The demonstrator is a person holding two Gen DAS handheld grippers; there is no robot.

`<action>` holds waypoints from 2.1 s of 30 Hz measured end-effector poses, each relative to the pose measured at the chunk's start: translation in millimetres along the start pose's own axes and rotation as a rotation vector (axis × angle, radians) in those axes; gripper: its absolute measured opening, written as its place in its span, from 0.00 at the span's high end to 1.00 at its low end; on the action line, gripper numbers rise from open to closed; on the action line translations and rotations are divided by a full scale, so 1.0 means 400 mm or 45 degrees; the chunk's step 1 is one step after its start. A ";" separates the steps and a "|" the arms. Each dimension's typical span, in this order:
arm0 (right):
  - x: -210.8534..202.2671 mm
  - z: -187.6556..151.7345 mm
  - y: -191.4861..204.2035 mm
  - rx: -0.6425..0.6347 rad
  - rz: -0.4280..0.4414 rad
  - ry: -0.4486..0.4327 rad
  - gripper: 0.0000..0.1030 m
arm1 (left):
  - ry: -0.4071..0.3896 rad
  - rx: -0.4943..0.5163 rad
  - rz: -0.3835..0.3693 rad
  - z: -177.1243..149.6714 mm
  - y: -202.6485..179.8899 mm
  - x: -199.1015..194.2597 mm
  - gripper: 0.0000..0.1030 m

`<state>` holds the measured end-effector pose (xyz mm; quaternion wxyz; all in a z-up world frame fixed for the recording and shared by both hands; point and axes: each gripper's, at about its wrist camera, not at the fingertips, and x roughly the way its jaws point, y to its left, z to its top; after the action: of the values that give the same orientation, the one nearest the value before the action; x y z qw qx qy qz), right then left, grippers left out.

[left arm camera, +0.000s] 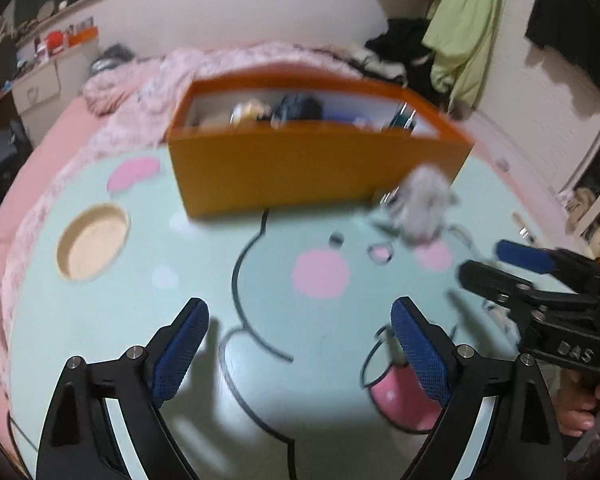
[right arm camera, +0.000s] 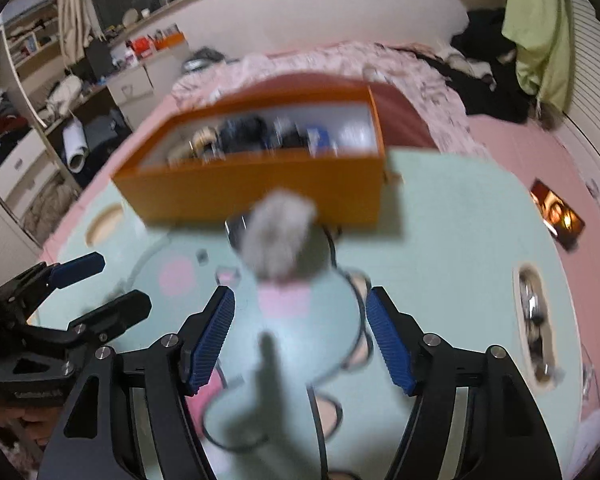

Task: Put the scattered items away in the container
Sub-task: 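Withdraw both grippers from the box, then grasp the grey fur pompom with the right gripper and lift it, then grasp the small silver tin with the left gripper while the right gripper holds the pompom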

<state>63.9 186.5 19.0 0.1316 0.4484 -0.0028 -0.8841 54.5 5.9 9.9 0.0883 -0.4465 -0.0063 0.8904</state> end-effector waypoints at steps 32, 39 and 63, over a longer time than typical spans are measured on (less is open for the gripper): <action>0.080 0.117 -0.028 0.233 0.168 -0.042 0.40 | 0.035 0.037 0.101 -0.017 -0.026 0.018 0.00; 0.063 0.094 -0.031 0.212 0.270 -0.055 0.77 | 0.035 0.037 0.101 -0.018 -0.024 0.018 0.00; -0.076 0.018 -0.161 0.223 0.117 -0.196 0.77 | -0.024 0.061 -0.016 0.120 -0.178 0.061 0.14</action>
<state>60.6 254.8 39.6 0.1318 0.3886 -0.1109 -0.9052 12.8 83.1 25.9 0.1043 -0.4358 0.0115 0.8939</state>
